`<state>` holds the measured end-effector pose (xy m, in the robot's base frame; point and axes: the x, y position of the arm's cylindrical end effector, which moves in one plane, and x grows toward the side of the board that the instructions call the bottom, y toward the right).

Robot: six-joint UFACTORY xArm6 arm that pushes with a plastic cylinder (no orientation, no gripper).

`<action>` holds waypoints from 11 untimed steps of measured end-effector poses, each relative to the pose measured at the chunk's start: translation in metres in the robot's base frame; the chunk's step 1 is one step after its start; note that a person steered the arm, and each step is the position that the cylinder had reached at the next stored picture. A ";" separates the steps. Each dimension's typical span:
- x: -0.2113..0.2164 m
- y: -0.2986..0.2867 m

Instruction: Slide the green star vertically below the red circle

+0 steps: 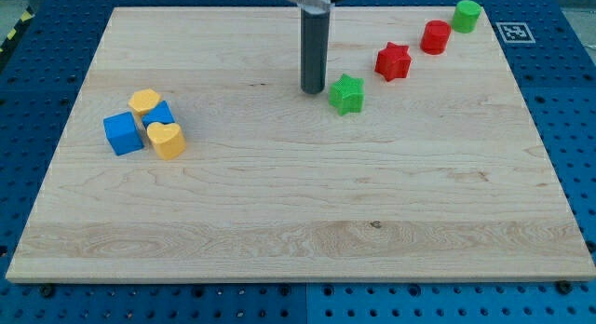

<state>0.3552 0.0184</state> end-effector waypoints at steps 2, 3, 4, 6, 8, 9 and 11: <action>0.045 0.071; 0.077 0.098; 0.111 0.105; 0.158 0.097; 0.170 0.055; 0.200 0.055; 0.224 0.063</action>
